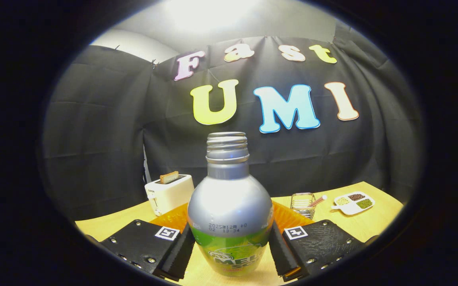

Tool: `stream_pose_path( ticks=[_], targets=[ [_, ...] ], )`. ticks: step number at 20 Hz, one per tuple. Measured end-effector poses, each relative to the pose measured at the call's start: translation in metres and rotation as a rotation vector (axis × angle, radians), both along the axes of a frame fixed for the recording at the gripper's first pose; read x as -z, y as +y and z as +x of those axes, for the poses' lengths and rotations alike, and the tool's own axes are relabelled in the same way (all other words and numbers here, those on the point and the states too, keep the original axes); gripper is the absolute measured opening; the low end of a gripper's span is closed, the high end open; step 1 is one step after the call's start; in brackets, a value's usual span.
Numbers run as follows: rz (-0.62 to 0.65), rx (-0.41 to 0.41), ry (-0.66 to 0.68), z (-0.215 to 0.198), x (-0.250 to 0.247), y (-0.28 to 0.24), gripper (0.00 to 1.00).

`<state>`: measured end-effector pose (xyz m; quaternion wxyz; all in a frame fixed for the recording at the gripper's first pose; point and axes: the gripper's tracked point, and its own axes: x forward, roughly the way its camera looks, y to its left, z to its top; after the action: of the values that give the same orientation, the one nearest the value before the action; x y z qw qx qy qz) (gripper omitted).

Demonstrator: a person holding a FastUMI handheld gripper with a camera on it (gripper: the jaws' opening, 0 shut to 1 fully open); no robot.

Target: Take the bottle from table, then pour the juice into the cup, finally place the bottle on the coaster

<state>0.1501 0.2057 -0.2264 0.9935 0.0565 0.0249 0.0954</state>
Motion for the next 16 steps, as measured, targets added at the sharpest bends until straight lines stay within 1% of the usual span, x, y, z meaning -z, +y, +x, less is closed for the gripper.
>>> stream_pose_path(
  ticks=[3,5,10,12,16],
  targets=[
    [0.014,0.022,0.012,0.011,0.013,0.002,0.81],
    [0.011,0.025,0.030,0.021,0.032,0.010,0.81],
    [0.003,0.075,0.093,0.039,0.073,0.014,0.81],
    [-0.013,0.103,0.086,0.046,0.081,0.011,0.81],
    [-0.028,0.117,0.095,0.050,0.096,0.013,0.81]
  ],
)
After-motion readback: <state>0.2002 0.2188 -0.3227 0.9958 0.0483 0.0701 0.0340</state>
